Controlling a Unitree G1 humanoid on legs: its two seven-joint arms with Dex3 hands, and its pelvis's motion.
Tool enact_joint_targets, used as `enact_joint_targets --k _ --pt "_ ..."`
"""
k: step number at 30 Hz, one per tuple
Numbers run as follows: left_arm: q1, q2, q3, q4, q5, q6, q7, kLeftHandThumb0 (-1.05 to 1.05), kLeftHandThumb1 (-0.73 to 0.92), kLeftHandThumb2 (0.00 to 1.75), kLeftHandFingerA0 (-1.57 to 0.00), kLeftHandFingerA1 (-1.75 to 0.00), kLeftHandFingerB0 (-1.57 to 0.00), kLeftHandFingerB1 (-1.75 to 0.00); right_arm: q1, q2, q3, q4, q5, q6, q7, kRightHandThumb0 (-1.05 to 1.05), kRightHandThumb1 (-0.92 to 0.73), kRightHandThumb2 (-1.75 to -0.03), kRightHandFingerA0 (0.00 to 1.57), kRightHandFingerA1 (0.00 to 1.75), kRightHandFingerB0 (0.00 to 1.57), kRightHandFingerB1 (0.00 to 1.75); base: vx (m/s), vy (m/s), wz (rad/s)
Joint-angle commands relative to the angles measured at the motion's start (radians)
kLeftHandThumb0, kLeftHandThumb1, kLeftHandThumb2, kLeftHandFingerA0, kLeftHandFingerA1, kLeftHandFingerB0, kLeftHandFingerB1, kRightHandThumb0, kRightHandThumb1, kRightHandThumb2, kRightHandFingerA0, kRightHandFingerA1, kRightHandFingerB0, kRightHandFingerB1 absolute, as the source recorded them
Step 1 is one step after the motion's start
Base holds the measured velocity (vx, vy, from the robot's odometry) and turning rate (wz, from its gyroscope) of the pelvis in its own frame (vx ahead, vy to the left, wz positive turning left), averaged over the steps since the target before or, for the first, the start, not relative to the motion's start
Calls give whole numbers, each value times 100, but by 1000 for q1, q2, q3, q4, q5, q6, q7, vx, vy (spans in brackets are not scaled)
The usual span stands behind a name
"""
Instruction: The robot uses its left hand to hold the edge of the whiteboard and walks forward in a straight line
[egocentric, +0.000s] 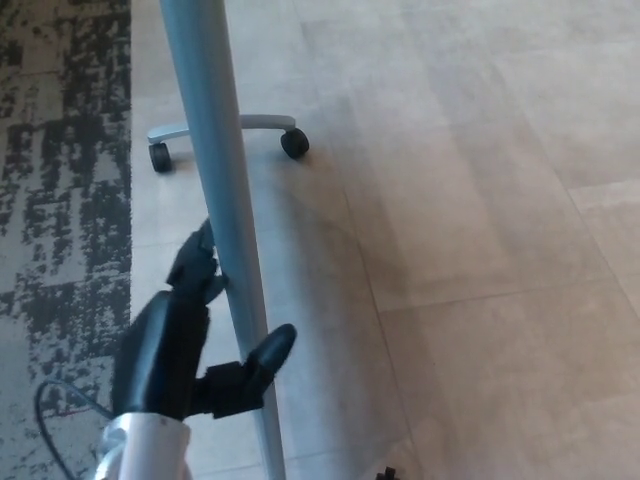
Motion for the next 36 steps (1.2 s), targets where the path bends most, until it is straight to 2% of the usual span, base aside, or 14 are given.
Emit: enact_joint_targets --k 1,6,12,13,16,20,21,25,26,27,32,33,35,36 --pt "23 -59 -60 3 17 45 28 -105 62 101 0 -32 0 -10 4 -13 1 -20 0 -21 -2 -42 -46 -54 31 54 26 32 0 0 0" --pt "30 -85 -86 -4 27 65 36 -105 62 102 0 -30 0 -8 4 -11 1 -18 -4 -26 -4 -43 -46 -54 32 54 26 32 0 0 0" --pt "-1 -200 -173 117 189 117 266 -105 62 97 0 -32 0 -11 14 -14 11 -44 -20 -25 -23 -42 -46 -54 33 54 27 32 0 0 1" --pt "-45 -230 -153 214 224 133 369 -98 61 92 0 -38 0 -23 18 -16 14 -39 -31 -36 -31 -41 -46 -54 35 53 28 32 0 0 0" --pt "-153 -291 -68 382 197 151 495 -95 59 88 0 -36 0 -16 24 -19 23 -23 -52 -91 -34 -47 -46 -55 32 56 28 32 0 0 0" --pt "-163 -289 -64 401 190 145 515 -95 59 88 0 -36 0 -16 24 -18 27 -22 -52 -93 -37 -47 -46 -55 32 56 28 32 0 0 0" --pt "-286 -274 -17 575 213 205 598 -95 58 89 0 -43 0 -31 29 -4 27 -32 -34 -99 -9 -45 -45 -54 31 55 28 33 0 0 0" --pt "-334 -255 5 649 214 206 641 -93 57 88 0 -42 0 -30 29 -1 39 -40 -37 -105 1 -51 -45 -54 30 55 28 32 0 0 0" --pt "-394 -239 24 752 206 195 687 -85 52 64 0 0 0 0 39 -5 39 -59 -39 -106 -2 -43 -46 -54 32 56 29 33 0 0 0" --pt "-427 -230 35 809 199 184 712 -94 58 84 0 -35 0 -23 42 -4 35 -68 -30 -103 1 -40 -45 -54 33 56 31 32 0 0 0" --pt "-484 -205 59 916 175 136 774 -99 59 79 0 -25 0 -5 48 -7 37 -69 -34 -102 -1 -43 -47 -54 32 54 29 32 -1 0 1" --pt "-503 -198 63 955 165 106 794 -71 52 58 0 0 0 0 57 -16 45 -77 -58 -97 -24 -48 -47 -55 35 54 32 31 0 0 0" --pt "-519 -197 69 986 157 88 812 -71 52 58 0 0 0 0 61 -19 49 -82 -68 -94 -34 -48 -47 -55 35 54 32 31 0 0 0" --pt "-526 -200 72 998 150 63 824 -63 52 71 0 -42 0 0 61 -19 42 -78 -54 -94 -21 -42 -46 -55 33 54 32 31 0 0 0"
